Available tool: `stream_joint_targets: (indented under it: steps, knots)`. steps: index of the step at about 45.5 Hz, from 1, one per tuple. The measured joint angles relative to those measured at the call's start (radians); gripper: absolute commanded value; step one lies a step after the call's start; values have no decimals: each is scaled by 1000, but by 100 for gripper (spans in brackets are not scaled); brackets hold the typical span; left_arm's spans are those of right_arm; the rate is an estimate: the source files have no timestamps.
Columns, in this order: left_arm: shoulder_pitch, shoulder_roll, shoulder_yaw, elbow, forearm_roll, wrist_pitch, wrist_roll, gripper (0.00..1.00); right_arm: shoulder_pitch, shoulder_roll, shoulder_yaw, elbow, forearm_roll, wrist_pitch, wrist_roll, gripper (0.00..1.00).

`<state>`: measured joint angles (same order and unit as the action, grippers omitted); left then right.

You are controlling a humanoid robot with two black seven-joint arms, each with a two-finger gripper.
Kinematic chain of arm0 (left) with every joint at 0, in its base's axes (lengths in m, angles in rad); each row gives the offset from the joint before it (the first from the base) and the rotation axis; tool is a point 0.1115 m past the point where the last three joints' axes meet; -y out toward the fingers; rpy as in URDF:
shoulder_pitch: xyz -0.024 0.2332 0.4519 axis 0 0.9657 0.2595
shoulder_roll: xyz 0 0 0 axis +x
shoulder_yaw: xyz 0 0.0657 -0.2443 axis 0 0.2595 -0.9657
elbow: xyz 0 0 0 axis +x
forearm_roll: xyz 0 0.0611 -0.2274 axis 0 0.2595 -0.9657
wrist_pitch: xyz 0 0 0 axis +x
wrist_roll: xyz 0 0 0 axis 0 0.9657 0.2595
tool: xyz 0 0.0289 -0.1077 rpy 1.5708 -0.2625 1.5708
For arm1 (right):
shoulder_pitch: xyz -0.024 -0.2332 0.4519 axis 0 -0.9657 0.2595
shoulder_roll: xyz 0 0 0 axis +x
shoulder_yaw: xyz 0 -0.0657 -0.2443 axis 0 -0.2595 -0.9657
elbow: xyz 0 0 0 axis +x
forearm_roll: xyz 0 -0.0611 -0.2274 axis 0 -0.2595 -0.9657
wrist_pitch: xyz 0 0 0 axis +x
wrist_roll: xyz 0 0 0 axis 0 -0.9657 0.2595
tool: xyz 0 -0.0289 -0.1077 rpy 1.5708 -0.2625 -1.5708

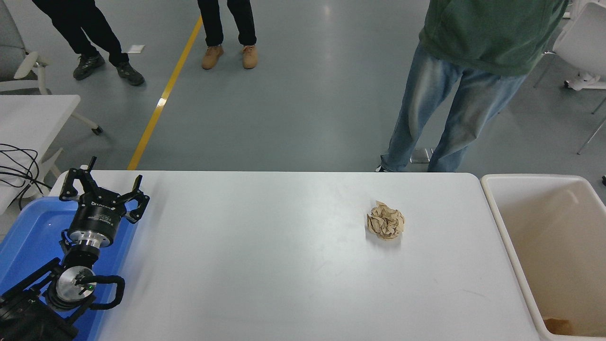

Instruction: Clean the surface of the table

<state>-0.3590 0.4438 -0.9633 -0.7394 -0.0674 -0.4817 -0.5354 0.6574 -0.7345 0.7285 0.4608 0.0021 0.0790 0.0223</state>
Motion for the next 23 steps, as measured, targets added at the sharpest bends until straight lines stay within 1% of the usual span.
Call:
stream_joint_targets:
  steps: [10,23]
  knots:
    - [0,0,0,0,0,0,0,99,-51,15,63,129,-14,7,76,100]
    - [0,0,0,0,0,0,0,99,-120,63,82,294,-41,11,176,100]
